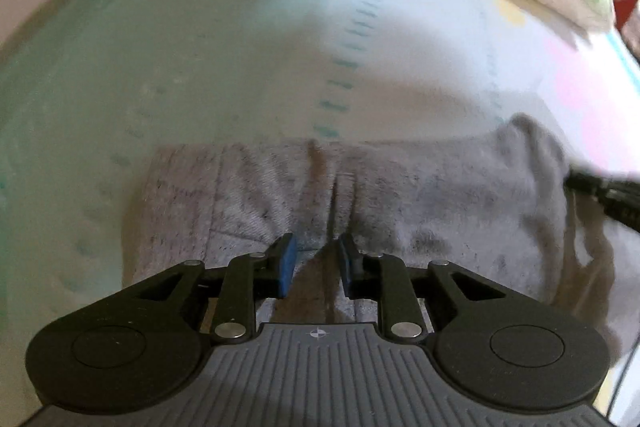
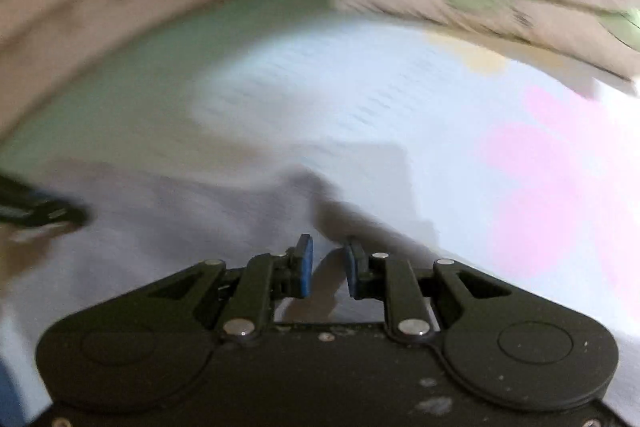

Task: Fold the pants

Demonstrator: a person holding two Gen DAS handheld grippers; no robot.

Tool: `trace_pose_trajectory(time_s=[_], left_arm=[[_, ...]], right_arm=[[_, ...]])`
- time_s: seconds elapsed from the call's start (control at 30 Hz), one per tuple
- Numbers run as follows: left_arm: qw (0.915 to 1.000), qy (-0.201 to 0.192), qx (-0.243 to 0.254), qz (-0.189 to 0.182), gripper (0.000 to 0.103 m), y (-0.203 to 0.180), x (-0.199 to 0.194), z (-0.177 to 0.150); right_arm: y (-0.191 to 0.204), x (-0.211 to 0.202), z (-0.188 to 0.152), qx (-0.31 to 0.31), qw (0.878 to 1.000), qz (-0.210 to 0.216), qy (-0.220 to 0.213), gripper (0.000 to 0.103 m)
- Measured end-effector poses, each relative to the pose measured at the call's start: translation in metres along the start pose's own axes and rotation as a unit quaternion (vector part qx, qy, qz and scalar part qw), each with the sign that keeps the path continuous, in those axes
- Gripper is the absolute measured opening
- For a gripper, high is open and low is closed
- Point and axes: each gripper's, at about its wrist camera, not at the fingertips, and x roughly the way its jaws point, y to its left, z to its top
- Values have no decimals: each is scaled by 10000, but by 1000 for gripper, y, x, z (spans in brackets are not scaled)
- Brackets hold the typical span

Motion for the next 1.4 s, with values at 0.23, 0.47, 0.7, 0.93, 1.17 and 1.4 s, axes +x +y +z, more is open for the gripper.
trace_pose_trajectory(time_s=[0.23, 0.47, 0.7, 0.93, 1.17, 1.4], left_arm=[[9996, -223, -148, -57, 22, -27, -28, -17], [9950, -247, -10, -971, 23, -102, -13, -53], [9952, -314, -363, -850, 22, -112, 14, -74], [9953, -408, -397, -789, 22, -112, 10, -83], [9951, -394, -221, -880, 23, -134, -7, -73], [9899, -493, 249, -1306, 23, -180, 2, -39]], right_arm=[[-49, -30, -6, 834, 9964, -157, -66, 16], [-31, -79, -58, 739, 9972, -9, 101, 16], [-36, -96, -115, 982, 9914, -260, 821, 14], [-51, -111, -122, 1098, 9896, -92, 921, 15], [-100, -139, -108, 1314, 9894, -515, 330, 22], [-124, -132, -74, 1008, 9936, -488, -153, 27]])
